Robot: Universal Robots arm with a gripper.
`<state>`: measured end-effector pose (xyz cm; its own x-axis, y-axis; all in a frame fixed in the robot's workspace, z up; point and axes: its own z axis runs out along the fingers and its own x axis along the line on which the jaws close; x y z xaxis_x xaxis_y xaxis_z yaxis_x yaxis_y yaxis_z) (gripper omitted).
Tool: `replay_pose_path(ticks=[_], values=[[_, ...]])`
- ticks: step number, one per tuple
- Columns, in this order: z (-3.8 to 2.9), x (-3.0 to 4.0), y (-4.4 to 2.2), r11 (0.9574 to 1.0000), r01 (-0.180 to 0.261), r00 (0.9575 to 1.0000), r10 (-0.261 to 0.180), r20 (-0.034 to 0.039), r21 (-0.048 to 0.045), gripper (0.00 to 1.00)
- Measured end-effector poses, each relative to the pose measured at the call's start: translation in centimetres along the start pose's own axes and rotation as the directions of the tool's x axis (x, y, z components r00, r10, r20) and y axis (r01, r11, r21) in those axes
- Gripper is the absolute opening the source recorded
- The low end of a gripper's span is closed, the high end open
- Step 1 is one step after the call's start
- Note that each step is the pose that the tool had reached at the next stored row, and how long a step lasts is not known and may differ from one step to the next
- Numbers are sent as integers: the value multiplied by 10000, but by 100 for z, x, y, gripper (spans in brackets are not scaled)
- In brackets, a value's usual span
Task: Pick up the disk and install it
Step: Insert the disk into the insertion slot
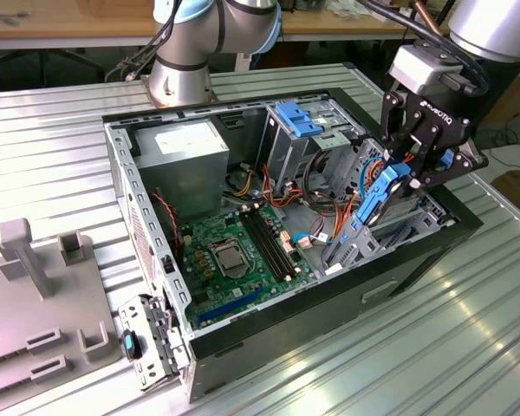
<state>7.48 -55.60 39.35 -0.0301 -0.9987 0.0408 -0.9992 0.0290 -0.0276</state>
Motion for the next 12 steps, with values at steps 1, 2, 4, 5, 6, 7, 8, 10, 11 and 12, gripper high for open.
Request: replay_pose_path(ticks=[1, 2, 4, 5, 6, 7, 8, 10, 11, 12], values=[[4, 0, 0, 10000, 0, 10000, 0, 0, 0, 37], [9, 1, 0, 10000, 0, 10000, 0, 1, 0, 37], [20, 1, 0, 10000, 0, 10000, 0, 0, 0, 37], [24, 2, 1, 10000, 0, 10000, 0, 0, 0, 37], [30, 2, 0, 10000, 0, 10000, 0, -1, 0, 37], [35, 2, 1, 10000, 1, 10000, -1, 0, 0, 37], [42, 2, 1, 10000, 1, 10000, -1, -1, 0, 37], [56, 3, 1, 10000, 0, 10000, 0, 0, 0, 37], [60, 3, 1, 10000, 0, 10000, 0, 0, 0, 37], [67, 3, 2, 10000, 0, 10000, 0, -1, 0, 37]])
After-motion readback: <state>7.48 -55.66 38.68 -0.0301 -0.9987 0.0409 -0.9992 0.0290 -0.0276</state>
